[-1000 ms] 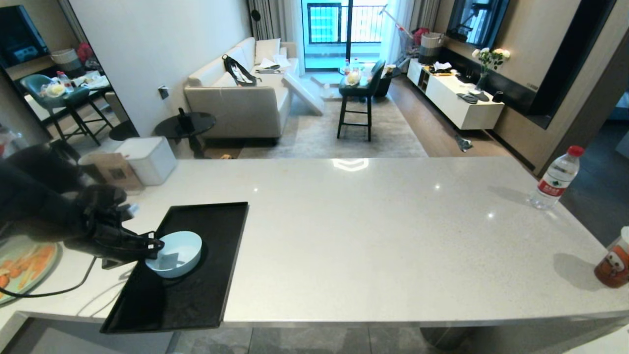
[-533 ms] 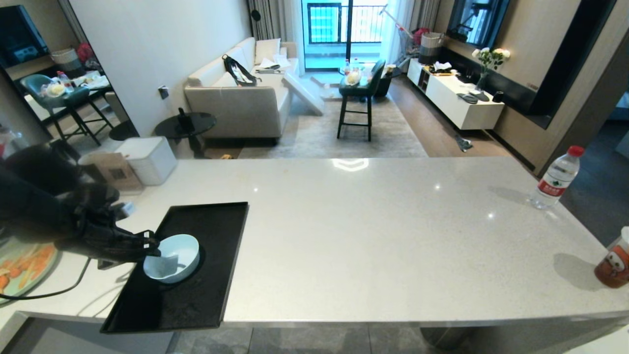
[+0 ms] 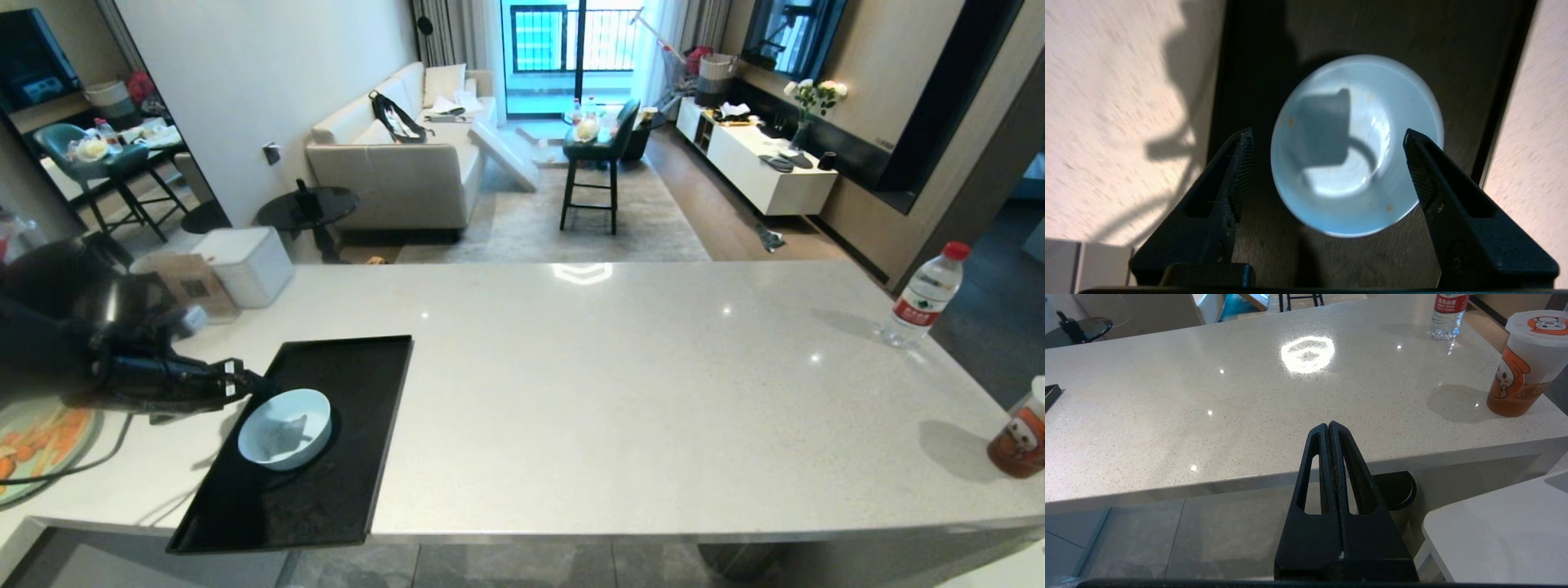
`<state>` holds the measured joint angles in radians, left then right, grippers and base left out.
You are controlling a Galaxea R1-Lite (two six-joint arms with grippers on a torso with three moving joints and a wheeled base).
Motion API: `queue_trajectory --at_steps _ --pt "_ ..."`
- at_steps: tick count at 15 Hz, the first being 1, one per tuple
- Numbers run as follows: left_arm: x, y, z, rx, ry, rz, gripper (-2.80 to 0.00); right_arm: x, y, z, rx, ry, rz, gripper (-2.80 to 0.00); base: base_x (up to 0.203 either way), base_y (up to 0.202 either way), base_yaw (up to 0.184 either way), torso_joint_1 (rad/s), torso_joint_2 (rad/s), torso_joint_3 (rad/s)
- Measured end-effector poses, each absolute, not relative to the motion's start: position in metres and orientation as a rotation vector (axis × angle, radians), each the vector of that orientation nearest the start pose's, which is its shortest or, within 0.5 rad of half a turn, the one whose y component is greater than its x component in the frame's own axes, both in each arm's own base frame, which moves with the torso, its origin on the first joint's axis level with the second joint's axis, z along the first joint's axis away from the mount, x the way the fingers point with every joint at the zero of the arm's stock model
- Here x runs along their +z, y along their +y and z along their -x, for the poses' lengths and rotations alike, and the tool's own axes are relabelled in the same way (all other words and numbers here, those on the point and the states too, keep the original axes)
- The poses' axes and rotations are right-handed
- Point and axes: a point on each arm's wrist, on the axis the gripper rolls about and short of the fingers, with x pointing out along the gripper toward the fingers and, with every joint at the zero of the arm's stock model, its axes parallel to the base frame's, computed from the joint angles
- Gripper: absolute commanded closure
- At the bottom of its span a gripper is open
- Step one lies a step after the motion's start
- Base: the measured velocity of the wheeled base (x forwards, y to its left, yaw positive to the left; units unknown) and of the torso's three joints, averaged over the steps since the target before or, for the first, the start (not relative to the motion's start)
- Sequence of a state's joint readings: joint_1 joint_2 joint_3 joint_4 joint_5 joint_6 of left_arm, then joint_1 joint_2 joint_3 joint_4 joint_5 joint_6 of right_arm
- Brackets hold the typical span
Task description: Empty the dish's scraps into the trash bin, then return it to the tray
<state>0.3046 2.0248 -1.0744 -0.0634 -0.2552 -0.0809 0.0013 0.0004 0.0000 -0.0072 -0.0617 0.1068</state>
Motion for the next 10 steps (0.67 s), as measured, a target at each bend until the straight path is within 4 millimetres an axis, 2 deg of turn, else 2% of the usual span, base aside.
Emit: queue_trajectory --at_steps 4,5,10 --pt "0.132 0.106 -0.328 0.121 0.532 0.231 -2.80 0.076 -0.001 0.023 -0.060 -0.010 -0.107 0.00 0.000 0.000 0.000 0.000 0.00 0.000" --pt "0.138 0.106 -0.321 0.138 0.454 0.208 0.00 0.076 -0.001 0.023 -0.060 -0.010 -0.107 0.00 0.000 0.000 0.000 0.000 0.00 0.000" --pt "0.149 0.108 -0.277 0.192 0.154 0.137 0.00 0.076 -0.001 0.023 -0.060 -0.010 -0.107 0.00 0.000 0.000 0.000 0.000 0.00 0.000"
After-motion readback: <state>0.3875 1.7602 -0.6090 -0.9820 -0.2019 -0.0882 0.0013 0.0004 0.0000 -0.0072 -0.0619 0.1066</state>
